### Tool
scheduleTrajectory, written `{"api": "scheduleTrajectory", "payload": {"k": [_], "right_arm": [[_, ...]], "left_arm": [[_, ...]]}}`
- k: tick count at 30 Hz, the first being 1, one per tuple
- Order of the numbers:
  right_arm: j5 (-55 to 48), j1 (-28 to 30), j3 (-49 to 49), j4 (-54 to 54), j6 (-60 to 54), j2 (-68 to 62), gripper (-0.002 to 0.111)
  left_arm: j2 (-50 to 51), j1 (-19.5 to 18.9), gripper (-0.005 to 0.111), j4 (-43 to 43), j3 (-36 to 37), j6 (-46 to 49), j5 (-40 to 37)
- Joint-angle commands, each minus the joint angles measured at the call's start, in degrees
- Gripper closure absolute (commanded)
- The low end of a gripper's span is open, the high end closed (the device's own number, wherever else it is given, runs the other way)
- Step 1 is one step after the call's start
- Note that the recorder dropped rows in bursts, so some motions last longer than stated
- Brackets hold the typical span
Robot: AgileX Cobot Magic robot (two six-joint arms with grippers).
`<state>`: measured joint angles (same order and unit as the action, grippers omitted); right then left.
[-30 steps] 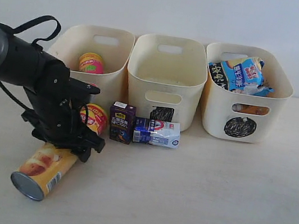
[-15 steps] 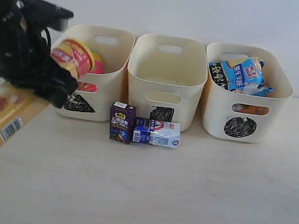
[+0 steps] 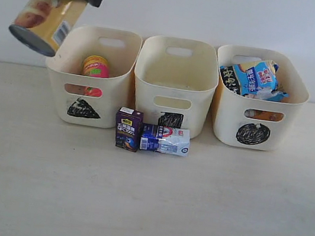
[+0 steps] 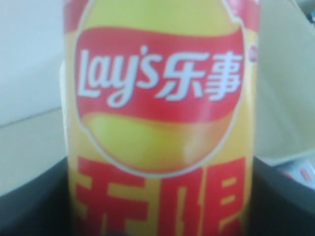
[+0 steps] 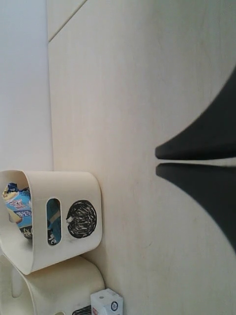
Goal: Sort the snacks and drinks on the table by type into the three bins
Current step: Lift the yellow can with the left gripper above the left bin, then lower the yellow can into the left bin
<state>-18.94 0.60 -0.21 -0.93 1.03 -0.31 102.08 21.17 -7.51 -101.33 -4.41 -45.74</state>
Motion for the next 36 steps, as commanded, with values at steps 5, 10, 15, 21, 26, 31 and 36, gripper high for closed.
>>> {"api": "scheduleTrajectory", "payload": {"k": [5,10,15,21,26,31,36], "right_arm": [[0.2,0.5,0.2,0.2,0.1,0.3,0.108],[0.2,0.5,0.2,0.2,0.1,0.3,0.108],[0.2,0.5,0.2,0.2,0.1,0.3,0.108],[0.2,0.5,0.2,0.2,0.1,0.3,0.108],[0.2,0.5,0.2,0.2,0.1,0.3,0.108],[0.2,0.5,0.2,0.2,0.1,0.3,0.108],[0.2,0.5,0.2,0.2,0.1,0.3,0.108]], "left_arm": [[15.5,-3.5,0.103,-0.2,-18.5,0.0,1.9],[23.8,-6.5,0.103,-0.2,-26.9,-1.3,2.4],[29.9,-7.5,0.103,0.7,-31.9,-1.3,4.6],[34.1,-7.5,0.103,1.2,-34.2,-1.3,7.5],[36.1,-7.5,0.103,1.2,-34.5,-1.3,6.7],[36.8,-7.5,0.093,1.3,-34.5,-2.8,5.7],[37.2,-7.5,0.046,2.2,-34.5,-2.8,5.2]]}}
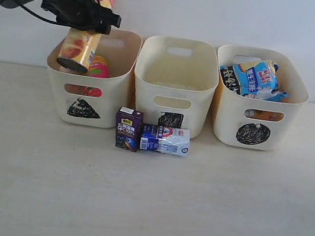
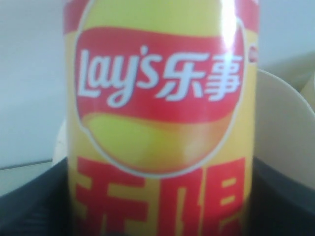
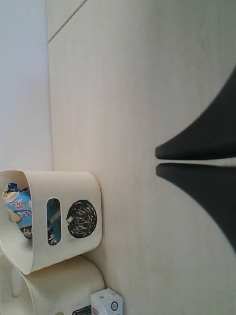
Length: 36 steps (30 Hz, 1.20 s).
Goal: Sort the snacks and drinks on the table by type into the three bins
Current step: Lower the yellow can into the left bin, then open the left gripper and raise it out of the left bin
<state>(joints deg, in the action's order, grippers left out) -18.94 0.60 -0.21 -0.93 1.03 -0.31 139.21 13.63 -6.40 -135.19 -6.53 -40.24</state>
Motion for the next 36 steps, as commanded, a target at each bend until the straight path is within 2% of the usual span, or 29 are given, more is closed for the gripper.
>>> {"api": "scheduleTrajectory", "payload": {"k": [1,3,5,12,16,18,23,33,36], "right_arm": [[0.2,0.5,0.2,0.2,0.1,0.3,0.108],[0.6,0.5,0.2,0.2,0.1,0.3,0.108],[0.5,0.5,0.2,0.2,0.1,0.3,0.108],[0.5,0.5,0.2,0.2,0.1,0.3,0.108],[0.5,0.5,0.2,0.2,0.1,0.3,0.108],[0.5,0.5,0.2,0.2,0.1,0.3,0.108],[0.5,0.5,0.2,0.2,0.1,0.3,0.108],[0.5,0.5,0.2,0.2,0.1,0.3,0.108],[0.5,0.5,0.2,0.2,0.1,0.3,0.108]], "left_arm": [[0.0,0.1,0.035,1.1,-0.6,-0.7,-0.3],[0.0,0.1,0.018,1.1,-0.6,-1.1,-0.1],[0.0,0.1,0.011,1.1,-0.6,-1.1,-0.2],[-0.9,0.1,0.013,0.9,-0.8,0.9,-2.4],[-2.8,0.1,0.03,0.9,-0.8,3.8,-6.4],[-4.2,0.1,0.047,0.9,-0.8,5.2,-8.4],[-7.5,0.1,0.103,0.9,-0.8,9.3,-14.6],[-12.6,0.1,0.103,1.2,0.6,16.8,-29.5],[-15.8,0.1,0.103,2.9,4.2,16.9,-29.7]]}}
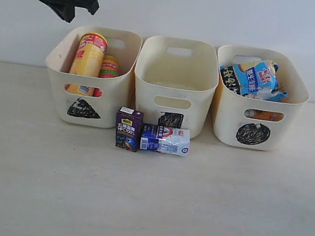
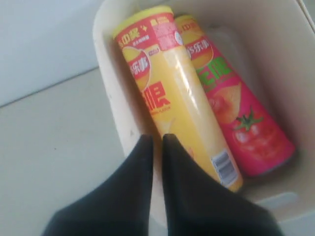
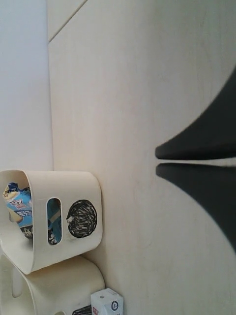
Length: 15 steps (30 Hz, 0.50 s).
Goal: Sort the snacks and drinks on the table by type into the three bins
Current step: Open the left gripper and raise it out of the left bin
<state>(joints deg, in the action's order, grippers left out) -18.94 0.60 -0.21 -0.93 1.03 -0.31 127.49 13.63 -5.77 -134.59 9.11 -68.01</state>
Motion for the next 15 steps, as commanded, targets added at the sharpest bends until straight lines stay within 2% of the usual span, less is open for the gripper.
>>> {"api": "scheduleTrajectory", "payload": {"k": [1,4,9,15], "right_arm": [[0.5,0.5,0.2,0.2,0.1,0.3,0.108],[0.5,0.5,0.2,0.2,0.1,0.3,0.108],[0.5,0.5,0.2,0.2,0.1,0.3,0.108],[0.5,0.5,0.2,0.2,0.1,0.3,0.108]], "left_arm": [[-5.4,0.1,0.103,3.0,5.5,1.8,-2.0],[-9.7,0.1,0.103,4.8,13.0,2.9,-2.0],[-19.6,0.2,0.103,8.6,28.3,7.8,4.7],[-30.5,0.2,0.103,20.6,45.0,20.4,12.8]]}}
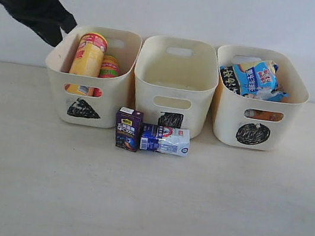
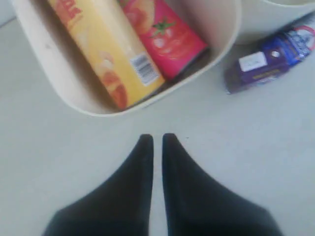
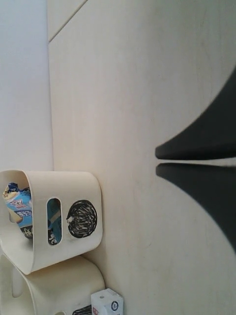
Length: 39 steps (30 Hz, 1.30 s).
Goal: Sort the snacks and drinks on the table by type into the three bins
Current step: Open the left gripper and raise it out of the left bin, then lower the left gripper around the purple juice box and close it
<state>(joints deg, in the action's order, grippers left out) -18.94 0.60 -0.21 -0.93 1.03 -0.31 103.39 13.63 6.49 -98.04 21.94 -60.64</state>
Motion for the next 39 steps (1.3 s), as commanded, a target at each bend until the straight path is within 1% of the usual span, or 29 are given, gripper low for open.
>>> {"api": "scheduleTrajectory", "payload": {"k": [1,3,5,9,12,14,15,17,19,20,21,22,24,28,30,36,39], "right_arm": [[0.5,0.5,0.2,0.2,0.1,0.3,0.108],[0.5,0.5,0.2,0.2,0.1,0.3,0.108],[0.5,0.5,0.2,0.2,0.1,0.3,0.108],[0.5,0.5,0.2,0.2,0.1,0.3,0.108],[0.5,0.5,0.2,0.2,0.1,0.3,0.108],[0.5,0.5,0.2,0.2,0.1,0.3,0.108],[0.5,0.5,0.2,0.2,0.1,0.3,0.108],[0.5,0.5,0.2,0.2,0.1,0.3,0.108],[0.5,0.5,0.2,0.2,0.1,0.3,0.108],[0.5,0.5,0.2,0.2,0.1,0.3,0.108],[0.5,0.5,0.2,0.2,0.1,0.3,0.108],[0.5,0.5,0.2,0.2,0.1,0.3,0.108],[0.5,0.5,0.2,0.2,0.1,0.3,0.108],[0.5,0.5,0.2,0.2,0.1,0.3,0.108],[0.5,0.5,0.2,0.2,0.1,0.3,0.108],[0.2,0.5,0.2,0.2,0.1,0.3,0.108],[0.2,0.5,0.2,0.2,0.1,0.3,0.108]], "left_arm": [[-7.7,0.2,0.103,12.0,10.4,10.4,6.0],[-9.5,0.8,0.103,17.6,13.9,16.3,6.2],[-10.4,1.8,0.103,19.7,16.3,19.6,6.2],[-9.9,5.4,0.103,19.7,19.4,21.2,7.3],[-8.6,9.0,0.103,19.7,20.0,23.7,7.1],[-7.7,11.1,0.1,19.7,20.0,28.0,7.2],[-7.3,12.2,0.095,19.7,20.0,32.2,7.3],[-6.4,13.7,0.082,19.7,20.0,41.1,8.1],[-5.5,14.8,0.064,19.4,20.1,53.4,9.5],[-5.1,15.1,0.056,19.4,20.1,56.9,10.4],[-4.5,15.1,0.047,19.9,20.1,57.1,12.0],[-3.9,15.1,0.039,20.3,20.1,54.9,14.4],[-2.7,15.0,0.033,18.7,20.0,50.9,17.8],[0.6,14.9,0.036,9.3,18.6,51.1,15.6],[2.2,14.9,0.036,8.0,17.7,51.0,15.2],[6.1,14.9,0.036,7.5,16.7,51.2,20.9],[7.4,14.9,0.036,7.5,16.7,52.8,23.8]]}}
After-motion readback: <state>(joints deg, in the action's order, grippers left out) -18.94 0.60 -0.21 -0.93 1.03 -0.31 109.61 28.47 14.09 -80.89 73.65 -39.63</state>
